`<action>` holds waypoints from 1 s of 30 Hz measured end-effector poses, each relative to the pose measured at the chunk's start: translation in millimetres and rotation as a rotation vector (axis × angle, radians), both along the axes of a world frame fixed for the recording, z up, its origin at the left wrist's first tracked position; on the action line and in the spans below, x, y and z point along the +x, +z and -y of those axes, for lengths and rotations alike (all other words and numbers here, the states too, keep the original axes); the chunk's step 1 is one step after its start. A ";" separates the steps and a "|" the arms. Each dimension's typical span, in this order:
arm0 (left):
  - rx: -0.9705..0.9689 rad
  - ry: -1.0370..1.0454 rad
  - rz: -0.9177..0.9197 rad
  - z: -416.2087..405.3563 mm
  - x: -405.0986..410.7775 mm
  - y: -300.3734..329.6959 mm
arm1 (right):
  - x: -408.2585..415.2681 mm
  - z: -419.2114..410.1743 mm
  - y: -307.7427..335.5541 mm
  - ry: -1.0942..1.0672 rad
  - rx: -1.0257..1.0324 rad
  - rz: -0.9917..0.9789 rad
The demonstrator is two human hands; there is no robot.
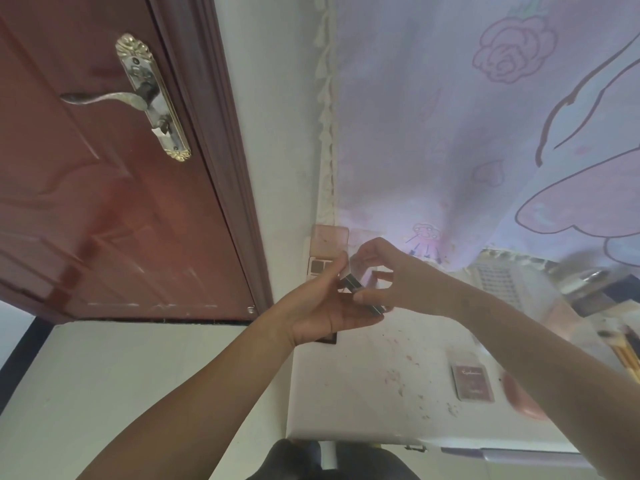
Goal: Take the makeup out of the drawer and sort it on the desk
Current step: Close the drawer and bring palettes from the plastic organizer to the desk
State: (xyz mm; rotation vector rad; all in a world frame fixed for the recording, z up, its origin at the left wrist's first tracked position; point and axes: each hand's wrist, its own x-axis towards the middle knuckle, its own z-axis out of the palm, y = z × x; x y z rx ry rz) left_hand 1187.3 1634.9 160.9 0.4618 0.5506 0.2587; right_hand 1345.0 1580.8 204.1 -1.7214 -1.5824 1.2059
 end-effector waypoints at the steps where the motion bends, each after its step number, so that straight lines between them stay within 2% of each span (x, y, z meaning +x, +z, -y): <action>1: -0.007 0.014 0.007 0.6 0.6 0.7 | -1.6 0.6 1.4 0.006 0.022 0.003; 10: 0.091 -0.053 -0.083 2.1 6.4 1.2 | -2.0 1.3 2.8 -0.062 0.164 0.005; 16: 0.106 -0.077 -0.092 8.8 2.3 -1.4 | 0.2 5.5 -1.1 -0.049 0.171 -0.033; 21: -0.019 -0.086 -0.021 13.0 -5.0 -3.6 | 8.7 -2.3 5.5 0.016 0.072 -0.072; 26: -0.088 -0.074 0.036 18.0 -22.4 -26.2 | 17.6 -8.5 9.1 -0.156 -0.077 -0.291; 30: -0.123 0.025 -0.037 27.1 -45.1 -46.7 | 7.0 0.6 -22.3 -0.119 -0.168 -0.038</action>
